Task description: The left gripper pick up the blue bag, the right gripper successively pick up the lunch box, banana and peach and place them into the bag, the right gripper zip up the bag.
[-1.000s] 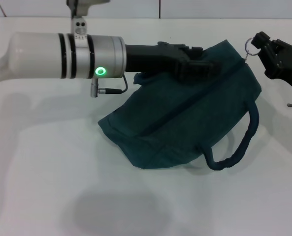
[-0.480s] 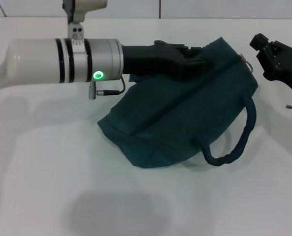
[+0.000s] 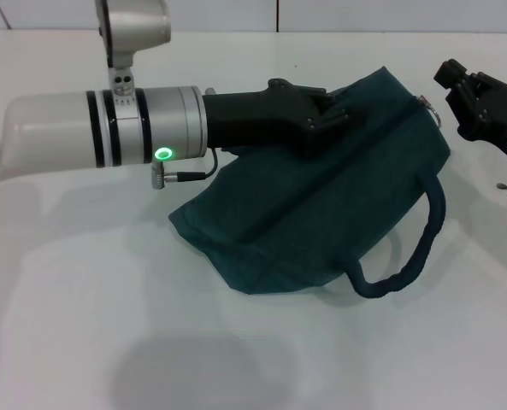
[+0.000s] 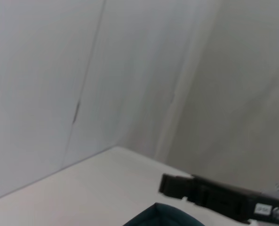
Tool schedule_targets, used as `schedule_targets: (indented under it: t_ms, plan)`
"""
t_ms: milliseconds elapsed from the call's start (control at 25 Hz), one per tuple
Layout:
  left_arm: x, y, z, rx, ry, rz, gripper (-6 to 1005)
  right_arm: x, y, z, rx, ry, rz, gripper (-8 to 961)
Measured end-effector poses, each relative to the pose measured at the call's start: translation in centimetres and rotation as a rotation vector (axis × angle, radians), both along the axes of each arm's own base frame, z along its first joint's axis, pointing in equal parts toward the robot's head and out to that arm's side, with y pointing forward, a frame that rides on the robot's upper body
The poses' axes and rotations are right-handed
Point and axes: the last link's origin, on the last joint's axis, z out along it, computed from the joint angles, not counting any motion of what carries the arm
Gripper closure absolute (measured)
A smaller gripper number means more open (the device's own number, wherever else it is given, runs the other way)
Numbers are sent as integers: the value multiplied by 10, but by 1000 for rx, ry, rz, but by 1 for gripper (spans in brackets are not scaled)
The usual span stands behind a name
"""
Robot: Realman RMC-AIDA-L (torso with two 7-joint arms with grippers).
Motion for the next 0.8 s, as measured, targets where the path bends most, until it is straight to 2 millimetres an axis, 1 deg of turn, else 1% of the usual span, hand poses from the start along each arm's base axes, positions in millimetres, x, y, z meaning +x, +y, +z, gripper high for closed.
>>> schedule_targets:
  t_ms: [240,480,680,800]
  plan:
    - [-4,-8,6,54,-67,-50,832,2,-1,2,-18,27,-15,907]
    - [-6,-9,6,55,-64,-55,868,5,-1,3,-17,21,-24,906]
    - [-9,-11,6,53,-59,-52,872,7,-2,9,-2,-14,5,886]
    - [-9,-11,6,49,-61,-55,875,14,-3,14,-3,-77,24,865]
